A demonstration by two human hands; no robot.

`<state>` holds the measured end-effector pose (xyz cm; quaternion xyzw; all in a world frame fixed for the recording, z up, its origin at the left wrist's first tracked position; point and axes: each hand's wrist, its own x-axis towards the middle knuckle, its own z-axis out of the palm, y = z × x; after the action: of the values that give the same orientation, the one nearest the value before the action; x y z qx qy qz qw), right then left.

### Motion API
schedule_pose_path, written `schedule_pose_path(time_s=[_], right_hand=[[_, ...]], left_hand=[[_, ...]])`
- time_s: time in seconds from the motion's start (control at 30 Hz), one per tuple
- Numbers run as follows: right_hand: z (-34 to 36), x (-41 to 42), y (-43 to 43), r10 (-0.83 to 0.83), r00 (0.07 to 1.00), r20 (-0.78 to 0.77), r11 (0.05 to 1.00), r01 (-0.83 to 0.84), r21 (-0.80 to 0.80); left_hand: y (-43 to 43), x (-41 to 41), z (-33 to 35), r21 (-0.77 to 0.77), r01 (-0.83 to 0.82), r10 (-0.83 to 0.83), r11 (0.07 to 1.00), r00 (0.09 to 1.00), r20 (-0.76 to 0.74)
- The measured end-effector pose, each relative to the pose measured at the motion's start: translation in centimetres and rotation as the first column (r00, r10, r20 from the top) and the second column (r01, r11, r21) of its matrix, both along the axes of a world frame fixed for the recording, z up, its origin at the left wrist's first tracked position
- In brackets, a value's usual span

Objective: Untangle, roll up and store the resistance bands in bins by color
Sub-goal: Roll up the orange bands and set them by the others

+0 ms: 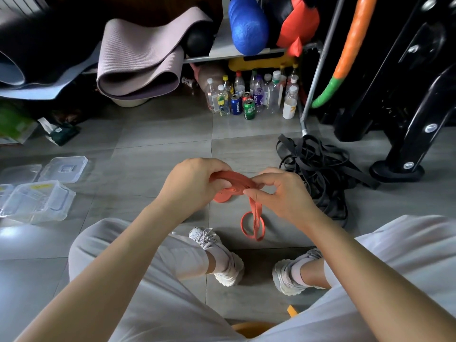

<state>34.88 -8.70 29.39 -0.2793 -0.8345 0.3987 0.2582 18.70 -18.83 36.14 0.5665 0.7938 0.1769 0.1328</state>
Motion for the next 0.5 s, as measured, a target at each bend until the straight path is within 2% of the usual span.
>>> schedule_pose_path(time_s=[0.1,0.2,0.27,0.37,0.43,0.47,0.5], right_hand=[[-0.1,0.0,-0.2,-0.028,0.998,-0.060,0.999,0.029,0.014],[-0.1,0.2,-0.3,-0.008,0.996,-0.086,0.992,-0.003,-0.128],[0.0,0.2,-0.4,-0.014,0.994,-0.106,0.973,-0.011,-0.232],[-0.1,0.1,-0.4,-0.060,0.988,-0.146,0.959,0.017,-0.282],[-0.1,0.0,-0.4,-0.049,0.994,-0.098,0.969,0.024,-0.245],[-0.2,0.0,-0.4,-0.032,0.998,-0.053,0.978,0.020,-0.207],[-0.2,0.0,-0.3,-0.014,1.000,-0.001,0.988,0.013,-0.154]], left_hand=[[-0.1,0.2,0.0,0.055,-0.022,0.017,0.998,0.996,0.091],[-0.1,0.1,-0.3,0.117,-0.074,0.042,0.990,0.966,0.257],[-0.3,0.1,-0.7,0.155,-0.134,0.055,0.979,0.902,0.429],[-0.4,0.4,-1.4,0.175,-0.200,0.047,0.964,0.775,0.631],[-0.5,0.6,-1.9,0.143,-0.202,0.073,0.969,0.786,0.614],[-0.5,0.5,-2.1,0.112,-0.160,0.084,0.981,0.864,0.496],[-0.5,0.4,-2.3,0.068,-0.092,0.067,0.993,0.951,0.302]])
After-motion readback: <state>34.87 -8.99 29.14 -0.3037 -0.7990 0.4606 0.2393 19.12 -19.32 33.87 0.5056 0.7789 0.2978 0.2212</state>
